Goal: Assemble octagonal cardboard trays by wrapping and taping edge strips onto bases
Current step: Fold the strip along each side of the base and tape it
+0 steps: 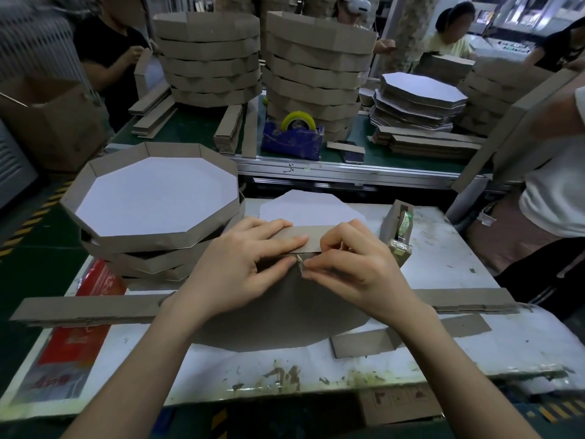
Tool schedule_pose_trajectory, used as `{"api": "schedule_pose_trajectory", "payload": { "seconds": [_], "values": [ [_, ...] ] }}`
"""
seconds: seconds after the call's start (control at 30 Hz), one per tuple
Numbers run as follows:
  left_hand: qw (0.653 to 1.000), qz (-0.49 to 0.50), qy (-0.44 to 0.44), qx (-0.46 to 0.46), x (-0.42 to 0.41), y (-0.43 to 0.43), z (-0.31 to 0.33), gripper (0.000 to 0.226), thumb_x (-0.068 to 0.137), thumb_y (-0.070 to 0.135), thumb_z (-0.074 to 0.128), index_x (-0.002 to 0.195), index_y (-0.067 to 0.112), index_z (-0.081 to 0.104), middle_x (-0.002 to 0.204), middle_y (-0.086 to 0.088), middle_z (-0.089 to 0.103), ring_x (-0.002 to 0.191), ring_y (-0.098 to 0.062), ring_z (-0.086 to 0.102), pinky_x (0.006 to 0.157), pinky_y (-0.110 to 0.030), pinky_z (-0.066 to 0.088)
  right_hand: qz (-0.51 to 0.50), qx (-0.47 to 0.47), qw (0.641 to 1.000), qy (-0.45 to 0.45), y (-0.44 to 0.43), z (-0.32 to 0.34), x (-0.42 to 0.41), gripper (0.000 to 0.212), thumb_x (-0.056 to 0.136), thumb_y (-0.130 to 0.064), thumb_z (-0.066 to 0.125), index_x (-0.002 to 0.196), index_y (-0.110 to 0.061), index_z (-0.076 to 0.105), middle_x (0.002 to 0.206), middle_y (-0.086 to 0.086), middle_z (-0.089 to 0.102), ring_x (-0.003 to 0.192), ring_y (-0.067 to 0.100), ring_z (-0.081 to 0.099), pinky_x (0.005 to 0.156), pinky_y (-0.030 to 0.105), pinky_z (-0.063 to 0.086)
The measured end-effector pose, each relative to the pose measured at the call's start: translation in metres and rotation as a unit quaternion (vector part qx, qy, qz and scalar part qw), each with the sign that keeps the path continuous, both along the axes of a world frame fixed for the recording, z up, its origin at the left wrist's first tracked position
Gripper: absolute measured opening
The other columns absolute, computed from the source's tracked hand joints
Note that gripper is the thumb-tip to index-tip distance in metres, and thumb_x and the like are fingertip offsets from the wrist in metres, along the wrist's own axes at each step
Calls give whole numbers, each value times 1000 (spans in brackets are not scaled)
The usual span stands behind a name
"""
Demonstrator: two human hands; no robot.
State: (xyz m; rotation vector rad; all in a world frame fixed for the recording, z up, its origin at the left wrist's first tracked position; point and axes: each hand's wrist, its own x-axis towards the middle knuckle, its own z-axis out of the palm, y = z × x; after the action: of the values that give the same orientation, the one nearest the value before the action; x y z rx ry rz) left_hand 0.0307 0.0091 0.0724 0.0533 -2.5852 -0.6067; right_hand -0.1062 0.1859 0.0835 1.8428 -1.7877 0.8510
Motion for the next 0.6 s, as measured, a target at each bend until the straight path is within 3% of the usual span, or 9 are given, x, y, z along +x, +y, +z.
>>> {"api": "schedule_pose_trajectory", "payload": {
  "seconds": [0.1, 0.2, 0.3, 0.4, 0.5, 0.6],
  "values": [
    [1000, 3, -1, 7, 1, -3, 0, 37, 92, 44, 48, 127, 39, 60, 131, 4, 61, 111, -20, 55, 86, -42, 51, 14, 34, 999, -16, 5, 3, -6, 32, 75, -40, 82, 99, -18, 79, 94, 5, 59, 89, 21, 52, 78, 33, 48],
    [1000, -8, 0, 2, 0, -4, 0, 38, 92, 46, 45, 127, 41, 60, 130, 3, 62, 110, -20, 56, 83, -43, 53, -24, 20, 990, -138, 7, 8, -13, 50, 77, -39, 82, 121, -18, 68, 118, 3, 58, 114, 18, 54, 101, 26, 42],
    [1000, -10, 9, -4, -1, -3, -3, 36, 93, 44, 47, 126, 43, 60, 130, 5, 62, 109, -18, 55, 81, -42, 54, -57, 127, 965, -220, 7, 14, -24, 68, 79, -39, 77, 140, -24, 50, 145, -5, 48, 136, 6, 41, 113, 19, 30],
    [1000, -13, 11, -2, -1, -5, -4, 36, 93, 45, 47, 127, 44, 59, 131, 5, 61, 109, -18, 55, 80, -43, 54, -45, 199, 949, -239, 7, 15, -30, 60, 80, -38, 75, 137, -27, 56, 148, -8, 49, 138, 3, 42, 115, 21, 32],
    [1000, -13, 6, -2, -3, -6, -3, 37, 93, 46, 46, 129, 47, 55, 132, 5, 61, 110, -19, 55, 81, -43, 54, -27, 154, 943, -293, 8, 12, -29, 41, 79, -33, 75, 119, -23, 71, 133, -4, 63, 127, 4, 54, 108, 31, 45],
    [1000, -18, 10, -2, -3, -5, -3, 37, 92, 46, 47, 129, 50, 51, 132, 6, 60, 111, -17, 54, 81, -43, 53, -28, 122, 939, -319, 9, 7, -27, 32, 77, -26, 78, 109, -22, 75, 124, -4, 66, 121, 8, 59, 98, 35, 50]
  ]
}}
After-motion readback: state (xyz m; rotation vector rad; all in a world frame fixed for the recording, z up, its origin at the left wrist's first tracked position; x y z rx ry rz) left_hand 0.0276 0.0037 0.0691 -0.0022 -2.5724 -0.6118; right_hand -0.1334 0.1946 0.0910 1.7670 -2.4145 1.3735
